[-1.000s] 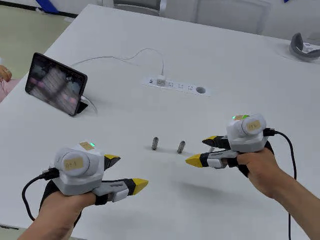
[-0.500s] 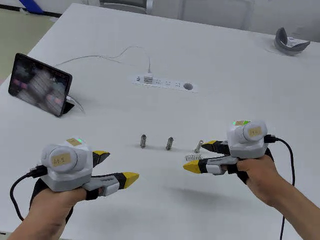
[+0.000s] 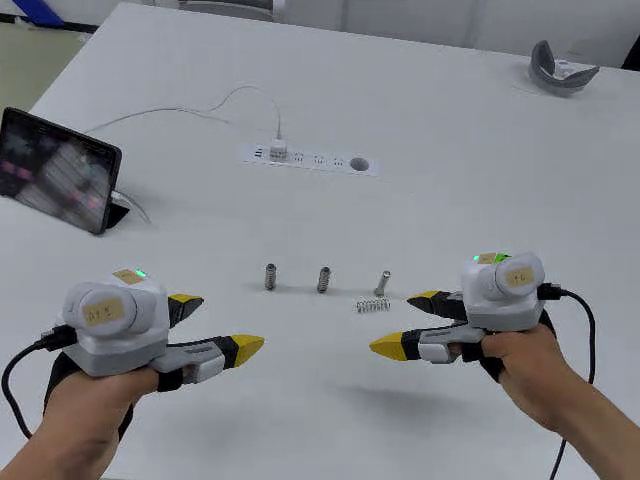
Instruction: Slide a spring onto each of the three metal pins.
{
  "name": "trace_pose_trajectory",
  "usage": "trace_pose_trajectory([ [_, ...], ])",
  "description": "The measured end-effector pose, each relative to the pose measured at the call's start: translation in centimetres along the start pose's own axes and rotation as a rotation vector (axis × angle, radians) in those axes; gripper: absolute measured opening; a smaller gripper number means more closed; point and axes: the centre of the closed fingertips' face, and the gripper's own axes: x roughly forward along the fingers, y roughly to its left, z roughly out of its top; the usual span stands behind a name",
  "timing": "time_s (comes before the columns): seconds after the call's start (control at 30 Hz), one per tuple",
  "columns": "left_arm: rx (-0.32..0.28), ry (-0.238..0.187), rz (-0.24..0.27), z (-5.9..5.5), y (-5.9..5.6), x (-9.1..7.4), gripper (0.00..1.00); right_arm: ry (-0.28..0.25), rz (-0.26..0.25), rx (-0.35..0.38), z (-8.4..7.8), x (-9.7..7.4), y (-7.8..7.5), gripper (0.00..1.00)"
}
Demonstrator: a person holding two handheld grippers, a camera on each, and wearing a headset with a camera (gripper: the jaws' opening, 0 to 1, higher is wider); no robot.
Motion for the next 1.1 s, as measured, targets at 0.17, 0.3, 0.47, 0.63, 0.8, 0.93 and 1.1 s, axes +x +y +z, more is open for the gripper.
trace_pose_trajectory([
  [0.17,0.007,0.008,-0.007,0.1,-0.2,0.4,0.64,-0.017,-0.011,0.02,-0.3,-0.8,-0.2,0.71],
  [0.3,0.02,0.013,-0.019,0.2,-0.6,0.8,0.65,-0.029,-0.019,0.027,-0.5,-1.4,-0.2,0.73],
  [0.47,0.031,0.023,-0.032,0.2,-1.0,1.3,0.65,-0.032,-0.024,0.036,-1.1,-2.1,0.0,0.75],
  [0.63,0.039,0.03,-0.047,0.3,-1.6,2.0,0.66,-0.018,-0.03,0.039,-2.0,-2.5,0.1,0.77],
  [0.8,0.062,0.047,-0.079,0.4,-2.7,2.9,0.66,-0.023,-0.038,0.051,-2.4,-3.1,0.0,0.78],
  [0.93,0.08,0.062,-0.112,0.5,-3.8,3.8,0.67,-0.025,-0.038,0.059,-2.6,-3.5,0.1,0.79],
  [1.1,0.118,0.078,-0.147,0.8,-5.0,4.8,0.68,-0.03,-0.047,0.067,-2.8,-4.0,0.2,0.79],
])
